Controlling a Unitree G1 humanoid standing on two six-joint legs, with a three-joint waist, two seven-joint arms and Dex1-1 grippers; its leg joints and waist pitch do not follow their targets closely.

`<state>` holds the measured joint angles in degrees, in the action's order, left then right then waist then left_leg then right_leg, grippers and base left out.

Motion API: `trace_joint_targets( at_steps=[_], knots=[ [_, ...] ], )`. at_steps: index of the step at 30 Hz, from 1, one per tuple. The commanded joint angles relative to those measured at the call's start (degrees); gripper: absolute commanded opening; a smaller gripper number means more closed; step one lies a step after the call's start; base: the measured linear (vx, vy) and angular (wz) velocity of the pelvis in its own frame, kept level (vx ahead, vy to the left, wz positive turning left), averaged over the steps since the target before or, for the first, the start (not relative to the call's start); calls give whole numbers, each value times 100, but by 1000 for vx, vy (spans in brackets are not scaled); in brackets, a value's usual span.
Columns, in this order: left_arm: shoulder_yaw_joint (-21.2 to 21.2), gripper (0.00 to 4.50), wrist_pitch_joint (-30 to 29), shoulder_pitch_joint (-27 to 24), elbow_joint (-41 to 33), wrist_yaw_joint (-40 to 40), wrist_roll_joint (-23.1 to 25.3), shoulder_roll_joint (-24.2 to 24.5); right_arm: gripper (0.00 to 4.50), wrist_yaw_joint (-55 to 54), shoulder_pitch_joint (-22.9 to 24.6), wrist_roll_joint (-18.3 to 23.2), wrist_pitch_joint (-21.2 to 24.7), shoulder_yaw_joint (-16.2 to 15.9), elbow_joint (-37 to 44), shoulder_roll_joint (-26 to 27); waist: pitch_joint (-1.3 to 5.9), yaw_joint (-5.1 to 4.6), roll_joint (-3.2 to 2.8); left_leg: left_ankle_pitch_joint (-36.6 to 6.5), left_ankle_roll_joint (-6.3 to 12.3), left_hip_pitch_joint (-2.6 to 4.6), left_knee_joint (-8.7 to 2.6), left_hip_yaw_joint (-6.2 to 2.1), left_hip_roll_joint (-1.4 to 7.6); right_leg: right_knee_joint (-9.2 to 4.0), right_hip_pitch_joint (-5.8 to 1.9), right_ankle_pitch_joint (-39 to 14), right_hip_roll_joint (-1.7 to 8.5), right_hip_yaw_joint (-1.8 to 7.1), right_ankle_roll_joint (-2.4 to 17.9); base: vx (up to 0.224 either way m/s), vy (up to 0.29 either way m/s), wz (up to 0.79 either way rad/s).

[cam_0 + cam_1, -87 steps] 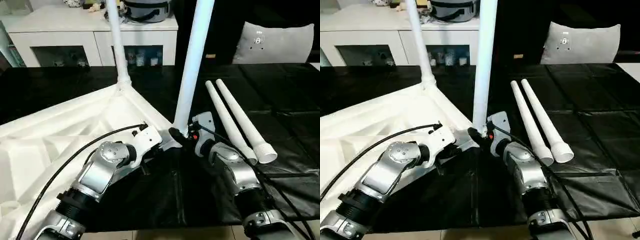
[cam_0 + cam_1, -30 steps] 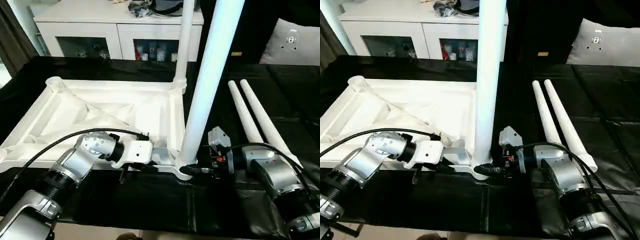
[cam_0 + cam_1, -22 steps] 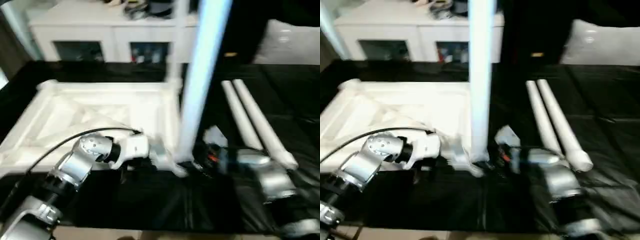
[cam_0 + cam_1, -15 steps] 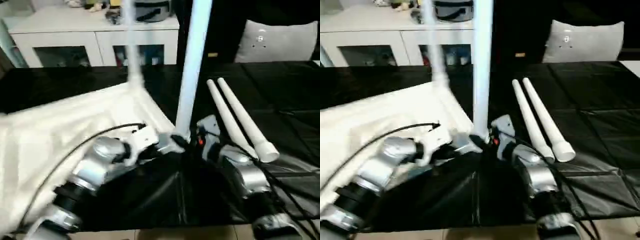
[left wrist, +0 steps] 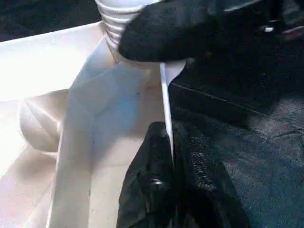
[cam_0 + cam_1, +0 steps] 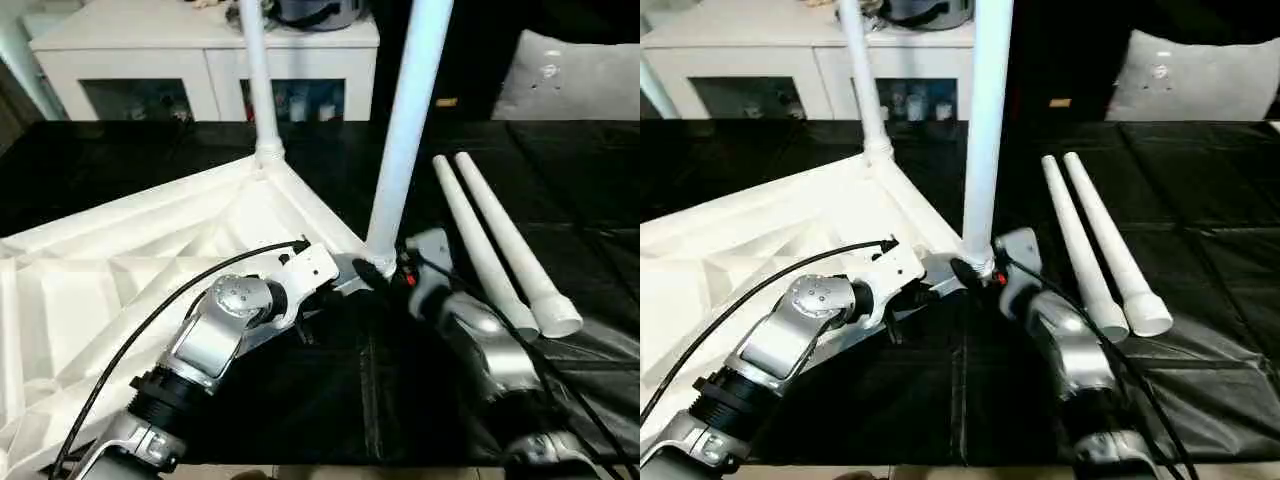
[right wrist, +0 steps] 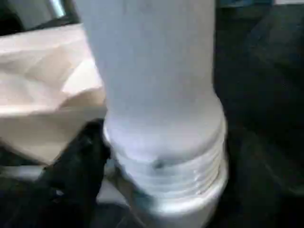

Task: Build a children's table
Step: Rotate leg to tighten

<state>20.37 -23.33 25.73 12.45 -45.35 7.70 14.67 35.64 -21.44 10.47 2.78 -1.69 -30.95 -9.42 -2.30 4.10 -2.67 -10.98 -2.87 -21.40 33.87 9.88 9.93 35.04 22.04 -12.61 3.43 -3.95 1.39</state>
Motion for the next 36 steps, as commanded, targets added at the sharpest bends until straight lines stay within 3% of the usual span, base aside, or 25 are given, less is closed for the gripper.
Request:
trace_joint_targets(
  at_steps=[1,2,3,4,9,12,16,21,22,25,26,27,36],
  knots=[
    [202,0,270,45,35,-241,102,171,416,650,141,119,-33,-101,300,-260,343,20,27,-439,723,16,-333,-130,333,-339,-310,481,528,298,1389,0,0,0],
    [202,0,270,45,35,-241,102,171,424,650,141,119,-33,-101,300,-260,330,47,26,-588,714,31,-342,-126,349,-365,-301,217,525,302,1344,0,0,0],
    [289,0,491,66,151,-470,100,338,429,1225,197,259,-40,-120,527,-612,326,57,-32,-643,677,32,-346,-136,348,-369,-301,97,527,298,1335,0,0,0],
    [316,0,552,74,182,-534,91,387,443,1388,212,299,-39,-126,593,-709,315,73,16,-795,645,38,-357,-135,357,-402,-308,-140,516,298,1265,0,0,0],
    [498,0,1081,123,338,-1046,72,713,443,2189,170,436,116,-169,843,-1235,272,94,10,-1047,502,59,-390,-130,352,-467,-278,-887,521,307,1167,0,0,0],
    [661,0,1452,132,368,-1536,68,956,443,2651,77,439,162,-295,899,-1486,309,109,11,-820,531,56,-366,-131,358,-415,-280,-567,514,304,1248,0,0,0],
    [967,0,2216,209,520,-2246,82,1314,443,3196,-81,176,101,-712,866,-1758,321,136,30,-697,625,51,-341,-116,354,-378,-279,-233,510,297,1341,0,0,0],
    [1076,0,2541,289,604,-2629,61,1415,443,3559,-163,218,182,-859,886,-1703,320,188,14,-755,591,66,-352,-115,378,-369,-264,-320,520,298,1358,0,0,0],
    [1098,0,2609,322,624,-2734,41,1424,417,3647,-188,238,229,-910,890,-1666,325,198,14,-765,566,70,-348,-109,378,-365,-267,-318,524,302,1367,0,0,0],
    [1132,0,2741,380,692,-2849,12,1428,406,3765,-188,336,340,-995,921,-1636,331,218,11,-751,534,73,-351,-111,382,-351,-264,-276,522,300,1382,0,0,0],
    [1136,0,2769,389,708,-2863,10,1425,397,3790,-177,343,360,-1016,935,-1642,328,227,57,-724,536,70,-357,-113,386,-336,-275,-260,530,303,1388,0,0,0],
    [1141,0,2813,403,735,-2883,8,1420,373,3827,-158,351,390,-1049,957,-1653,330,233,43,-707,540,70,-354,-111,384,-341,-270,-269,529,303,1382,0,0,0],
    [1094,0,2929,420,873,-3015,-62,1367,310,3937,-37,438,558,-1029,1044,-1634,336,245,41,-658,513,63,-343,-109,378,-336,-278,-248,532,305,1345,0,0,0]
  ],
)
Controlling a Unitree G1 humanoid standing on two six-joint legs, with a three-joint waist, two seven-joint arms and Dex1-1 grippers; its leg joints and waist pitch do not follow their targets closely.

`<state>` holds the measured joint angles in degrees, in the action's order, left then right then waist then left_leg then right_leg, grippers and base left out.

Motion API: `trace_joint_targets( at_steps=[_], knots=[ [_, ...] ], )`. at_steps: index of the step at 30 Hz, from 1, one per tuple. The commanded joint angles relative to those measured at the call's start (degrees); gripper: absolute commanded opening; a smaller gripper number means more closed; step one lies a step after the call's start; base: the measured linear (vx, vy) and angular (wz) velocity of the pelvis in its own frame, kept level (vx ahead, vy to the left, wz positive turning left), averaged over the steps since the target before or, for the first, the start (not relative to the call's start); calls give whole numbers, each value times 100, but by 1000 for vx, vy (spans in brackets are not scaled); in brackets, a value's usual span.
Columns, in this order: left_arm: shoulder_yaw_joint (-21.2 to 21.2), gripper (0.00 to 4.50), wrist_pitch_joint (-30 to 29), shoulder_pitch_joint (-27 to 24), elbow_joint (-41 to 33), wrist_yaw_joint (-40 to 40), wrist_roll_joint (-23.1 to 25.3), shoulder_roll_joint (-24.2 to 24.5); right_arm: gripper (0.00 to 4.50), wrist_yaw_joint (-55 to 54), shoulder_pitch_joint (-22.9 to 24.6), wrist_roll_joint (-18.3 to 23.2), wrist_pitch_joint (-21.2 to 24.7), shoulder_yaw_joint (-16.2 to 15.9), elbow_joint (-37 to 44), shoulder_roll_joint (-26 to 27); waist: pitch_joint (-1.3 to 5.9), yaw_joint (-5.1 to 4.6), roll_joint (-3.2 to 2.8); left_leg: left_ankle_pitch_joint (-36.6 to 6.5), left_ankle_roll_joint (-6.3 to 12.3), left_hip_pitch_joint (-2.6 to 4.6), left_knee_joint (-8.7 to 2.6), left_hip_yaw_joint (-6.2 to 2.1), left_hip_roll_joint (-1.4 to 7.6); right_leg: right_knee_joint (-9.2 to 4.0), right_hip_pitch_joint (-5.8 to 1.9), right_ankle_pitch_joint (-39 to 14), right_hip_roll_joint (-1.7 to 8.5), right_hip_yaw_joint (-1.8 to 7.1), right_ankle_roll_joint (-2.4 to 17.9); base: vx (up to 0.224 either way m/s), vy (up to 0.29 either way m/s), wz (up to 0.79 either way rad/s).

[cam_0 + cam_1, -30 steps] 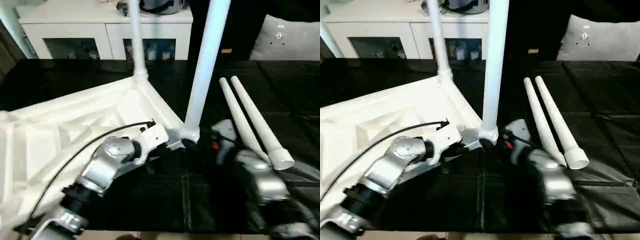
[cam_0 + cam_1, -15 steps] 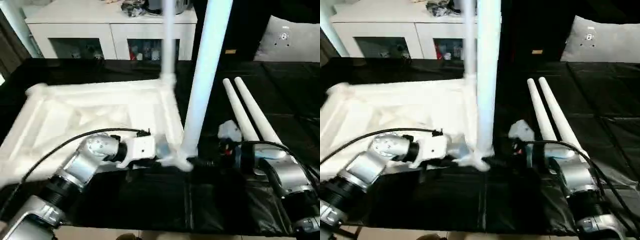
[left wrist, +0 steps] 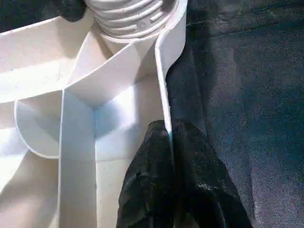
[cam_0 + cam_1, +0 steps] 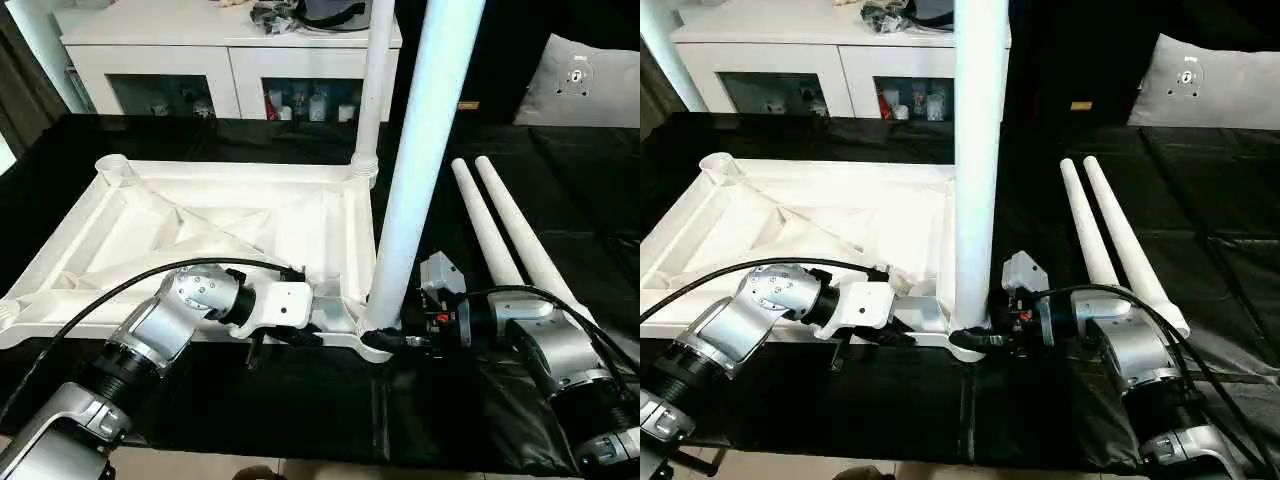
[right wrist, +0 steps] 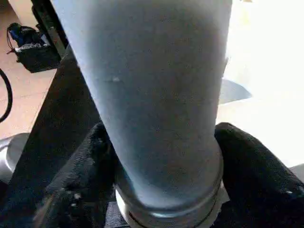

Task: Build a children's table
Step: Rotate leg to tighten

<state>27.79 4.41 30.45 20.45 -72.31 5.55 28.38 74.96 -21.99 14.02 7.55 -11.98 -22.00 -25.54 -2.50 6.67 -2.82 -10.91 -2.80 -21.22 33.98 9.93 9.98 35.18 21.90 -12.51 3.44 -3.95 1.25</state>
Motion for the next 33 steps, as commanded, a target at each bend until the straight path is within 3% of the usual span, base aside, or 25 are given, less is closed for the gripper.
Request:
trace_joint_targets(
  at_steps=[1,7,9,10,12,13,14,15,18,20,23,29,33],
  knots=[
    [326,0,123,-64,75,-306,124,-12,298,-1,48,113,130,9,182,-10,359,-12,56,-649,510,44,-355,-116,374,-344,-264,-236,528,301,1363,0,0,0],
    [234,0,-31,-112,45,-241,54,-32,274,-49,132,171,222,29,258,42,356,-11,57,-671,505,45,-354,-114,373,-358,-262,-322,536,302,1359,0,0,0],
    [-145,0,-667,-214,-75,257,-145,-215,273,-663,273,50,300,61,284,331,350,-27,54,-654,456,48,-363,-104,386,-342,-259,-291,537,311,1374,0,0,0],
    [-501,0,-1304,-300,-218,787,-312,-415,272,-1493,316,-236,366,96,160,662,331,-55,51,-731,388,47,-385,-110,384,-348,-243,-415,539,308,1385,0,0,0],
    [-700,0,-1806,-386,-415,1214,-319,-542,272,-2252,261,-486,381,150,-80,986,292,-124,69,-989,228,58,-417,-129,337,-432,-235,-1041,553,295,1311,0,0,0],
    [-797,0,-2043,-446,-562,1447,-316,-639,272,-2643,213,-521,429,227,-220,1195,275,-178,90,-1143,115,52,-448,-144,328,-470,-252,-1554,551,294,1163,-53,-2,-9],
    [-891,0,-2285,-509,-717,1664,-319,-744,271,-3032,169,-520,511,316,-331,1409,250,-245,71,-1292,61,24,-474,-166,321,-503,-260,-1989,554,284,1021,0,0,0],
    [-956,0,-2496,-564,-854,1857,-298,-847,271,-3398,123,-487,590,422,-419,1617,257,-302,59,-1375,24,52,-475,-170,336,-532,-227,-2133,562,302,964,0,0,0],
    [-1056,0,-2845,-622,-1080,2272,-195,-1109,271,-4008,31,-441,652,600,-563,1918,261,-375,60,-1448,33,69,-470,-162,337,-546,-191,-1963,539,326,1005,0,0,0],
    [-1104,0,-3062,-619,-1203,2546,-79,-1299,271,-4212,6,-380,619,715,-624,2027,273,-368,53,-1371,77,78,-448,-143,328,-546,-193,-1739,530,337,1049,0,0,0],
    [-1080,0,-3269,-603,-1321,2737,18,-1437,340,-4237,59,-379,607,785,-530,2074,282,-331,59,-1229,176,58,-448,-140,333,-525,-211,-1419,516,334,1062,0,0,0],
    [-910,0,-3532,-632,-1539,2818,61,-1407,383,-3898,254,-356,339,799,-208,1821,323,-291,57,-828,335,30,-413,-138,340,-431,-246,-493,507,320,1240,0,0,0],
    [-882,0,-3377,-601,-1466,2744,90,-1295,427,-3568,326,-336,214,726,-62,1575,315,-283,60,-800,410,22,-405,-131,331,-435,-251,-437,509,313,1287,0,0,0]
  ],
)
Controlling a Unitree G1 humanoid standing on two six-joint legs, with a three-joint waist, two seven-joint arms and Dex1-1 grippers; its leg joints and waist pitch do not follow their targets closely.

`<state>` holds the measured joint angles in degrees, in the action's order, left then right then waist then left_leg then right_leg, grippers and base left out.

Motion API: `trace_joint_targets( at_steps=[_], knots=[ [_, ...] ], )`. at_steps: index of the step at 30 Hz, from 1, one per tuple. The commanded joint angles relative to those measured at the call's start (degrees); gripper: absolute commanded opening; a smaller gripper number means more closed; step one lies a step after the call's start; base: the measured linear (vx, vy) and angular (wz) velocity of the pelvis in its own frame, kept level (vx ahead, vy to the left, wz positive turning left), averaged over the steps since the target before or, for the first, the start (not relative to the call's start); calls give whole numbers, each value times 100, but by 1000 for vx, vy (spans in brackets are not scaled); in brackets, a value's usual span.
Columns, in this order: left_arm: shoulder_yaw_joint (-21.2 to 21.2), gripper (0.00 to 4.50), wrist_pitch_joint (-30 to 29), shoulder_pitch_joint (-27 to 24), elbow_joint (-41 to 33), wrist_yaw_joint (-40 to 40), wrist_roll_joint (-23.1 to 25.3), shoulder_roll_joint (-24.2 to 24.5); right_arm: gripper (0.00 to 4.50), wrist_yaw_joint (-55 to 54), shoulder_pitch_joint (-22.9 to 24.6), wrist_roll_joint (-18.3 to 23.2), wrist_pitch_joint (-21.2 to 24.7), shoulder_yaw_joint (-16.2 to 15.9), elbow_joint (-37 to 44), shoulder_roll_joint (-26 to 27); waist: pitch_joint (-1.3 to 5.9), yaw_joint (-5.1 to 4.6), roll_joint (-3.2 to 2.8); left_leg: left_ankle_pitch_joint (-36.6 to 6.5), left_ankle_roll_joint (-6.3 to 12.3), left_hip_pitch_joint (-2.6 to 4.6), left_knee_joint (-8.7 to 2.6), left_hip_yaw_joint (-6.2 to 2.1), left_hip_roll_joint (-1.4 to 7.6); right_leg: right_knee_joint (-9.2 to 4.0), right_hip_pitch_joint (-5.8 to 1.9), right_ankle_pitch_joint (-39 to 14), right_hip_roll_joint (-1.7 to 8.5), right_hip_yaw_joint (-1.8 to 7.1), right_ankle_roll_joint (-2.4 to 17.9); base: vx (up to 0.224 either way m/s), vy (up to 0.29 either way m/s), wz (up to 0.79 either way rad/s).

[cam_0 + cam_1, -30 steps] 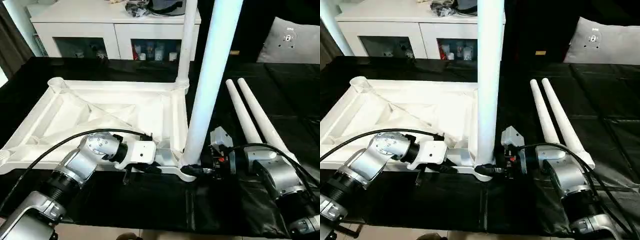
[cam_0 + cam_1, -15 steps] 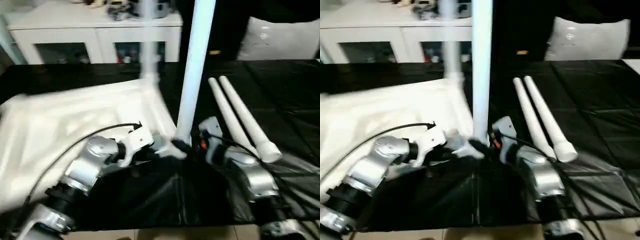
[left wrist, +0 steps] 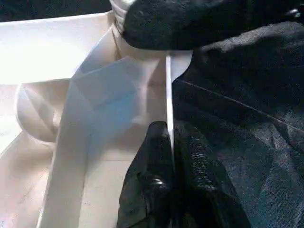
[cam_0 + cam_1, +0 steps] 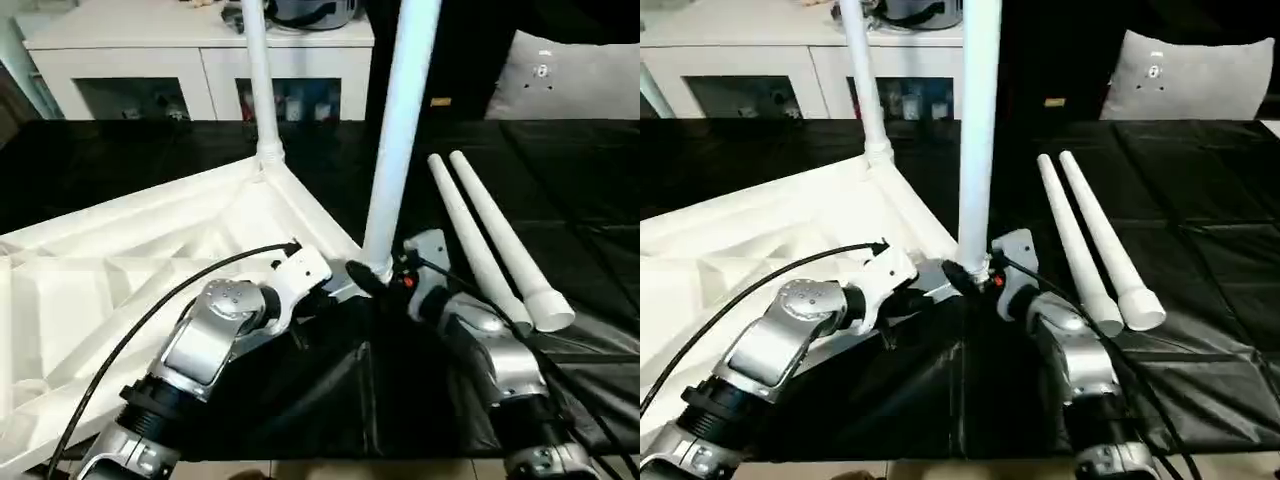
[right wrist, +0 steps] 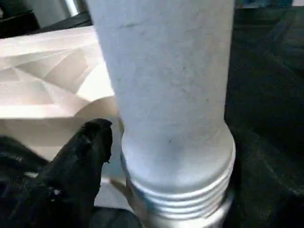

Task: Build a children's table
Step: Rotate leg to tighten

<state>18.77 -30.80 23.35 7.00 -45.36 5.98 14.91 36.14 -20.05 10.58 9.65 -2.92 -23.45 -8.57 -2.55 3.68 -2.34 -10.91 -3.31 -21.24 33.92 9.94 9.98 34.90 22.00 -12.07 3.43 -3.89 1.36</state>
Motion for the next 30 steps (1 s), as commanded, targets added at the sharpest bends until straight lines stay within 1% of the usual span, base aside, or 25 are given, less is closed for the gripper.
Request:
trace_joint_targets(
  at_steps=[1,2,3,4,5,6,7,8,9,10,11,12,13,14,15,18,19,20,21,22,24,26,28,29,30],
  knots=[
    [67,0,370,143,-3,-140,65,208,436,922,231,126,-10,-240,338,-456,304,30,-51,-1015,450,42,-407,-139,332,-466,-255,-694,497,296,1208,0,0,0],
    [113,0,571,168,78,-290,83,329,436,1319,286,210,-12,-253,505,-685,318,61,0,-1014,482,37,-386,-137,329,-446,-295,-662,497,307,1170,0,0,0],
    [159,0,748,181,124,-453,72,423,444,1558,295,292,47,-221,593,-839,308,68,-10,-951,545,11,-384,-132,323,-429,-287,-639,503,312,1162,0,0,0],
    [160,0,751,182,124,-455,72,424,444,1561,295,293,48,-220,594,-842,309,80,-17,-932,571,5,-381,-136,312,-441,-292,-683,508,300,1159,0,0,0],
    [182,0,791,184,135,-564,35,480,444,1713,281,352,82,-199,630,-946,305,88,-11,-918,570,12,-381,-136,322,-452,-288,-763,514,297,1154,0,0,0],
    [256,0,949,201,174,-762,1,616,444,1976,241,414,112,-197,654,-1136,296,82,-23,-933,556,-1,-387,-141,315,-457,-291,-902,512,288,1140,0,0,0],
    [331,0,1164,219,231,-980,-8,752,444,2209,189,419,108,-222,645,-1312,293,94,-18,-988,559,19,-383,-140,317,-483,-274,-1026,515,290,1125,0,0,0],
    [351,0,1226,224,250,-1045,-12,790,444,2276,174,416,102,-232,642,-1363,298,110,-14,-991,539,27,-377,-140,314,-478,-277,-1121,513,294,1117,0,0,0],
    [417,0,1484,240,310,-1244,-16,901,444,2425,124,397,88,-258,618,-1485,298,118,-22,-970,515,43,-375,-127,329,-474,-256,-1099,510,305,1143,0,0,0],
    [473,0,1717,255,369,-1418,-22,995,444,2550,79,378,72,-282,590,-1587,296,142,-19,-954,542,35,-372,-143,318,-486,-260,-1138,506,289,1130,0,0,0],
    [574,0,1967,268,424,-1742,-75,1134,444,2718,15,384,59,-323,556,-1711,305,160,-22,-904,540,38,-374,-137,333,-464,-258,-1048,509,299,1136,0,0,0],
    [628,0,2066,277,445,-1891,-92,1202,444,2807,-13,374,34,-358,542,-1771,312,163,-31,-881,534,42,-373,-138,339,-443,-257,-976,498,294,1150,0,0,0],
    [696,0,2175,297,478,-2046,-87,1279,444,2928,-46,357,14,-405,525,-1840,318,175,-37,-883,533,64,-367,-124,351,-428,-235,-845,494,296,1205,0,0,0],
    [758,0,2271,320,516,-2178,-75,1340,444,3035,-75,341,1,-448,503,-1889,322,195,-30,-848,548,61,-365,-123,355,-413,-242,-740,493,292,1247,0,0,0],
    [816,0,2392,352,571,-2302,-55,1394,444,3144,-106,318,-21,-483,480,-1923,333,221,-39,-787,562,64,-359,-122,362,-388,-243,-608,503,294,1292,0,0,0],
    [900,0,2626,431,711,-2477,-18,1448,444,3327,-155,301,1,-557,475,-1967,341,247,-33,-731,572,53,-350,-115,360,-354,-252,-371,505,293,1354,0,0,0],
    [932,0,2749,492,802,-2565,-24,1448,444,3462,-176,308,16,-628,477,-1984,345,254,-11,-747,575,55,-347,-110,358,-355,-257,-355,509,290,1369,0,0,0],
    [932,0,2749,492,802,-2565,-24,1448,444,3462,-176,308,16,-628,477,-1984,341,263,-18,-763,567,53,-348,-110,359,-355,-258,-392,517,291,1373,0,0,0],
    [980,0,2941,583,934,-2706,-40,1444,444,3693,-185,331,60,-758,510,-2008,337,272,-16,-821,570,51,-346,-111,351,-374,-259,-514,518,286,1355,0,0,0],
    [997,0,3022,620,987,-2765,-46,1438,429,3776,-182,329,79,-819,535,-2018,339,275,-15,-836,561,54,-344,-104,350,-377,-262,-551,515,289,1338,0,0,0],
    [1032,0,3142,670,1062,-2856,-59,1429,419,3895,-176,328,126,-924,572,-2028,334,291,-8,-847,536,54,-355,-110,360,-373,-261,-635,522,290,1317,0,0,0],
    [1059,0,3203,698,1102,-2901,-71,1419,397,3909,-186,311,102,-968,566,-1995,335,294,7,-849,512,52,-355,-109,364,-381,-260,-687,532,297,1298,0,0,0],
    [1071,0,3271,723,1167,-2927,-74,1389,387,3904,-210,295,76,-982,535,-1927,339,301,-6,-847,488,60,-357,-113,372,-373,-251,-706,530,295,1298,0,0,0],
    [1073,0,3279,724,1172,-2929,-72,1382,374,3905,-215,291,73,-989,527,-1911,341,300,-3,-840,485,56,-358,-113,370,-372,-254,-695,529,296,1297,0,0,0],
    [1076,0,3289,724,1179,-2931,-68,1374,374,3905,-221,286,68,-997,517,-1893,344,300,3,-817,481,57,-358,-115,372,-362,-256,-654,528,294,1300,0,0,0]
  ],
)
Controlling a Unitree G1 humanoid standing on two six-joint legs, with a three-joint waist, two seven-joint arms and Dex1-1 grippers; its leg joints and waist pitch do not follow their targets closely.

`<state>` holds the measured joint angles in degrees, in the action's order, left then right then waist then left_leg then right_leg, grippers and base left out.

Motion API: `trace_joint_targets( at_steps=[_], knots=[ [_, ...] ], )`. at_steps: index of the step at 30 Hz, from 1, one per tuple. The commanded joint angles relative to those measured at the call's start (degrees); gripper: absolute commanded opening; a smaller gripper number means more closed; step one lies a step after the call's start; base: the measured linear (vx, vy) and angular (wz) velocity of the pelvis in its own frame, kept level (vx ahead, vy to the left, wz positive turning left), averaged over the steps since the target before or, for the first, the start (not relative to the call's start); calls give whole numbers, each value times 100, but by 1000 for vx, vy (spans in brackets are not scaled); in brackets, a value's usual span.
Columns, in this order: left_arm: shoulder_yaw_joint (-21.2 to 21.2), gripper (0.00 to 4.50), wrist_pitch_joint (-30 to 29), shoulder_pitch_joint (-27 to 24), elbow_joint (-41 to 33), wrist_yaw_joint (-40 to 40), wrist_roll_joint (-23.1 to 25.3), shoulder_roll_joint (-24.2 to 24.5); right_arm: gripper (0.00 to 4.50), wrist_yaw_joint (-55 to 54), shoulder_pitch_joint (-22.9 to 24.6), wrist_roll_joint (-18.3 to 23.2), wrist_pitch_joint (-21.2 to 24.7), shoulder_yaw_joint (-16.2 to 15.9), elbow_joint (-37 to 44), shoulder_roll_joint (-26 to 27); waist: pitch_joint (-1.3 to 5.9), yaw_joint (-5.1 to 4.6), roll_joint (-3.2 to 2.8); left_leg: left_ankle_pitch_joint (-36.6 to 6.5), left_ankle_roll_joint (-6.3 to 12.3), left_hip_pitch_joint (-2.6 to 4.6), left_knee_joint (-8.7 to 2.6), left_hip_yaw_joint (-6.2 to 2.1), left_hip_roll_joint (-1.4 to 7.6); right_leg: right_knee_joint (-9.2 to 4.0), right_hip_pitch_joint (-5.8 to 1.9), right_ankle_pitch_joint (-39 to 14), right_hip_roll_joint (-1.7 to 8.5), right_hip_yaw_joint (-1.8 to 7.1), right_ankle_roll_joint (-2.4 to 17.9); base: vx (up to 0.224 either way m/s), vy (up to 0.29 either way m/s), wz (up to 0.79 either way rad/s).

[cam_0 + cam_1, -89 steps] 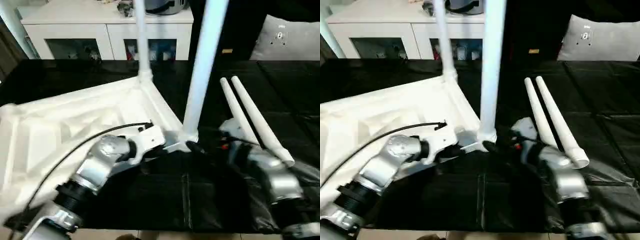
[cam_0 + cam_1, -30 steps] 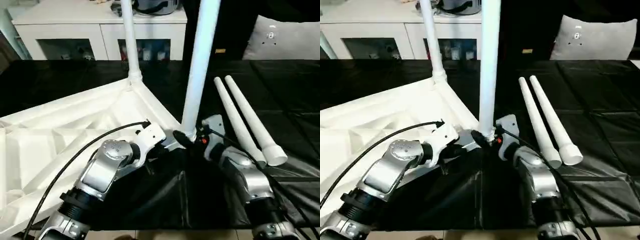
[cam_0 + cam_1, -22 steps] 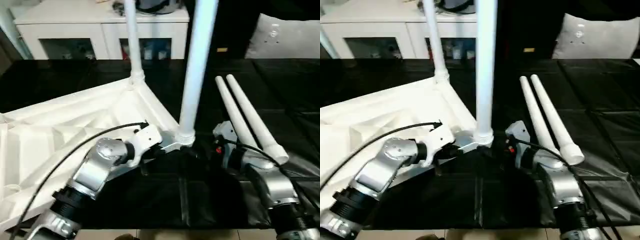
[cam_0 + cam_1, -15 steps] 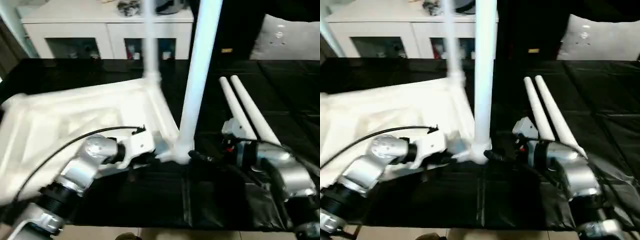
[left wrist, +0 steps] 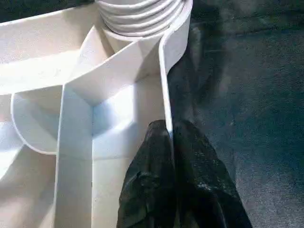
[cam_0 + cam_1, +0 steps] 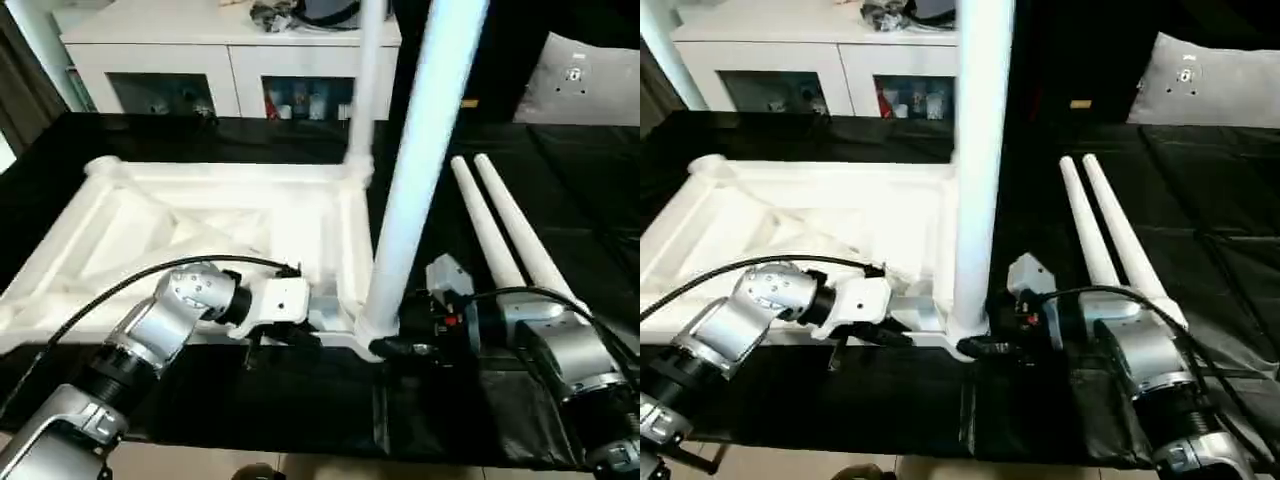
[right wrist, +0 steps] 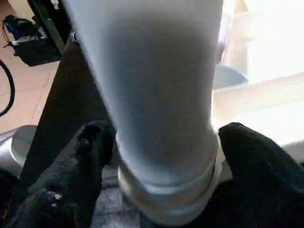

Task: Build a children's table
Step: Rotate leg to tighten

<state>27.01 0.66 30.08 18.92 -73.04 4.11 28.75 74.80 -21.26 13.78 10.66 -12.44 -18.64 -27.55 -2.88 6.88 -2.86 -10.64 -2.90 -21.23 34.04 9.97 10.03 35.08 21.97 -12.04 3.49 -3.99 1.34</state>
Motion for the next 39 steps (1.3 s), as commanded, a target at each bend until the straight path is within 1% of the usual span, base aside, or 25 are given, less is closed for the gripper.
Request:
trace_joint_targets(
  at_steps=[1,4,6,9,11,13,14,16,17,18,19,20,21,23,24,25,26,27,29,32,33,34,35,36,39],
  knots=[
    [252,0,145,51,-12,-164,119,-11,364,40,-100,-33,-32,-46,35,6,379,-21,57,-822,443,54,-367,-116,363,-373,-255,-618,519,301,1308,0,0,0],
    [227,0,193,50,47,-195,76,-49,335,52,-97,-28,-49,-66,32,18,378,-16,63,-785,460,53,-360,-110,359,-372,-252,-602,520,304,1309,0,0,0],
    [207,0,221,53,88,-214,52,-67,330,74,-91,-7,-38,-70,41,13,385,-11,69,-748,476,48,-355,-109,357,-365,-258,-572,520,303,1307,0,0,0],
    [174,0,223,28,117,-243,4,-82,295,106,-39,17,1,-76,88,7,382,-8,74,-757,475,48,-357,-111,359,-371,-256,-627,523,302,1291,0,0,0],
    [149,0,179,-7,94,-251,-39,-83,291,124,8,41,46,-84,135,4,385,-6,75,-739,478,45,-354,-109,357,-367,-259,-609,522,303,1287,0,0,0],
    [50,0,-64,-94,-15,-198,-162,-115,273,113,125,128,190,-95,254,34,387,-2,58,-713,484,49,-354,-110,360,-355,-255,-560,515,301,1296,0,0,0],
    [7,0,-156,-118,-52,-153,-197,-135,269,86,161,149,227,-96,280,59,386,0,68,-713,495,47,-352,-109,360,-361,-255,-544,517,301,1299,0,0,0],
    [-192,0,-643,-235,-249,105,-352,-249,267,-212,296,154,398,-91,339,231,387,-7,68,-675,497,37,-357,-116,367,-346,-262,-479,527,299,1328,0,0,0],
    [-241,0,-758,-264,-305,207,-374,-285,265,-382,315,112,445,-85,322,310,377,-18,73,-739,491,44,-362,-112,359,-371,-254,-588,525,296,1322,0,0,0],
    [-353,0,-1135,-345,-488,457,-419,-367,265,-898,319,-21,526,-49,229,563,371,-39,72,-774,468,43,-369,-111,360,-370,-253,-647,524,299,1318,0,0,0],
    [-410,0,-1351,-388,-592,592,-438,-410,265,-1198,311,-99,561,-27,166,713,348,-70,67,-905,389,60,-388,-112,363,-394,-227,-897,528,302,1315,0,0,0],
    [-478,0,-1541,-428,-702,801,-417,-477,265,-1577,274,-139,623,39,57,940,299,-114,75,-1165,285,53,-425,-126,325,-467,-233,-1498,527,290,1195,0,0,0],
    [-552,0,-1746,-453,-794,1041,-378,-569,265,-1938,219,-157,678,118,-64,1167,289,-169,69,-1302,164,54,-449,-150,325,-493,-240,-1906,548,289,1073,0,0,0],
    [-698,0,-2141,-460,-950,1576,-274,-826,264,-2747,44,-202,782,320,-404,1633,273,-283,91,-1503,24,28,-480,-179,309,-522,-252,-2368,539,266,900,-25,-1,-6],
    [-698,0,-2141,-460,-950,1576,-274,-826,264,-2747,44,-202,782,320,-404,1633,272,-318,85,-1558,-11,39,-480,-187,305,-534,-241,-2472,547,270,871,0,0,0],
    [-804,0,-2457,-427,-1053,1950,-201,-1064,264,-3299,-88,-259,851,485,-638,1901,278,-358,91,-1595,-21,57,-469,-190,294,-571,-230,-2597,547,273,804,0,0,0],
    [-804,0,-2457,-427,-1053,1950,-201,-1064,264,-3299,-88,-259,851,485,-638,1901,279,-385,92,-1576,-25,66,-465,-180,303,-562,-216,-2535,542,289,827,0,0,0],
    [-879,0,-2693,-356,-1084,2278,-134,-1308,264,-3816,-230,-321,831,638,-908,2090,284,-408,93,-1551,-2,83,-449,-171,296,-581,-194,-2488,542,298,860,0,0,0],
    [-932,0,-2877,-266,-1089,2602,-74,-1572,264,-4447,-386,-423,713,802,-1212,2250,288,-434,89,-1448,33,69,-444,-163,290,-573,-195,-2229,523,300,936,0,0,0],
    [-938,0,-2926,-185,-1048,2807,-56,-1779,264,-4800,-474,-430,648,956,-1377,2348,315,-420,87,-1331,100,70,-431,-153,291,-549,-203,-1837,511,310,1000,0,0,0],
    [-933,0,-2944,-132,-1001,2948,-33,-1871,299,-4806,-456,-355,649,1092,-1360,2409,333,-396,57,-1213,162,82,-415,-139,302,-517,-192,-1430,502,322,1095,0,0,0],
    [-923,0,-2947,-91,-957,3022,-1,-1902,299,-4810,-426,-320,633,1179,-1323,2424,332,-398,48,-1184,188,59,-413,-133,292,-509,-211,-1331,497,319,1112,0,0,0],
    [-918,0,-2931,-60,-910,3064,29,-1909,299,-4795,-393,-332,611,1196,-1282,2400,353,-367,42,-1059,223,51,-403,-139,297,-485,-231,-1102,500,317,1137,0,0,0],
    [-910,0,-2925,-42,-877,3105,74,-1912,320,-4838,-352,-420,550,1173,-1247,2354,363,-357,48,-978,247,49,-397,-137,300,-471,-233,-956,493,315,1151,0,0,0],
    [-910,0,-2921,-24,-829,3188,134,-1923,343,-4840,-283,-450,539,1162,-1198,2306,400,-303,46,-588,375,18,-362,-133,305,-380,-267,-137,494,308,1326,0,0,0]
  ],
)
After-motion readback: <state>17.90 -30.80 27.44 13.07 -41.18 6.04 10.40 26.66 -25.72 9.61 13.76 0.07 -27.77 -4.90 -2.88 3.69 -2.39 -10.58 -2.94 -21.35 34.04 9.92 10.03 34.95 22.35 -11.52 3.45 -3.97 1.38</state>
